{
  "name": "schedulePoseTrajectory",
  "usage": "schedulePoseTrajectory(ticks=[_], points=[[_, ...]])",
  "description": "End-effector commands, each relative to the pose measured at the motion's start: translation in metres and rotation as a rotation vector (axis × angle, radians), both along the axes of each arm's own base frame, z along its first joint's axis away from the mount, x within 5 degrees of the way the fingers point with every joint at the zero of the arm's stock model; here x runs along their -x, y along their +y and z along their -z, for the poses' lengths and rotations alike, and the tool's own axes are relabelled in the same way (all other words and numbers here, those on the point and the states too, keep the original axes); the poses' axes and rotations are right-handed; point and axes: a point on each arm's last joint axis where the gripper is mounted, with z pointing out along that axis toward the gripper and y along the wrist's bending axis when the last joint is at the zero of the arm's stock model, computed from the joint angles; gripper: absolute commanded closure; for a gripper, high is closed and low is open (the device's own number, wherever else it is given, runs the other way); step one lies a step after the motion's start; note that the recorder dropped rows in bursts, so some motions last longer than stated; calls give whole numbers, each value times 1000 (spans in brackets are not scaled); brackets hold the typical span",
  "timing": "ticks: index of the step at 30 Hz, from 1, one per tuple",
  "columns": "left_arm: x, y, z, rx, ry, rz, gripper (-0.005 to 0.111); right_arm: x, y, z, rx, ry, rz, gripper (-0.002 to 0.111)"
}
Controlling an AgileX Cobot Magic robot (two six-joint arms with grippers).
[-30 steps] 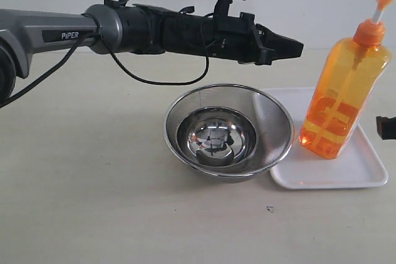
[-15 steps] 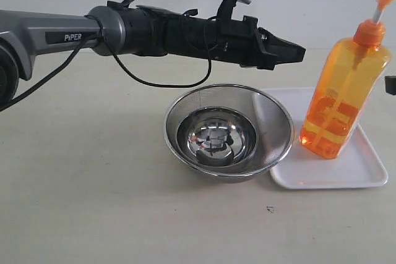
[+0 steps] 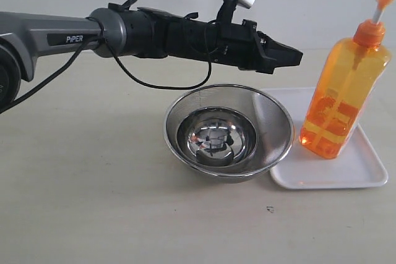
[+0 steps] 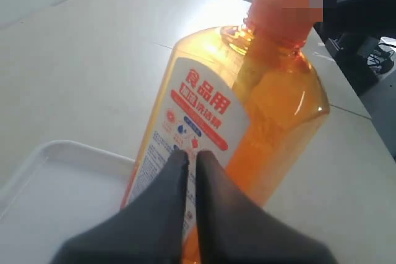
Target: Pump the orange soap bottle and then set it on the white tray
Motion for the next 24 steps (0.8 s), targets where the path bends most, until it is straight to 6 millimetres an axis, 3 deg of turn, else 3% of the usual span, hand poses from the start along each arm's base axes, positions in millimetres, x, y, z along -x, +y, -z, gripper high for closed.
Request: schedulePoseTrajectory(ticks=[1,6,11,24], points=[[1,-1,-3,4,-10,13,102,-13,-12,8,-146,27,-120,108],[4,-1,-4,15,-4,43,102,-31,-21,39,-257,111,-140,108],[12,-10,-4,17,-14,73,102,-41,-23,56,-323,110,-152,108],[8,-19,7,-14,-54,56,102,-52,-26,58,-371,84,-184,108]])
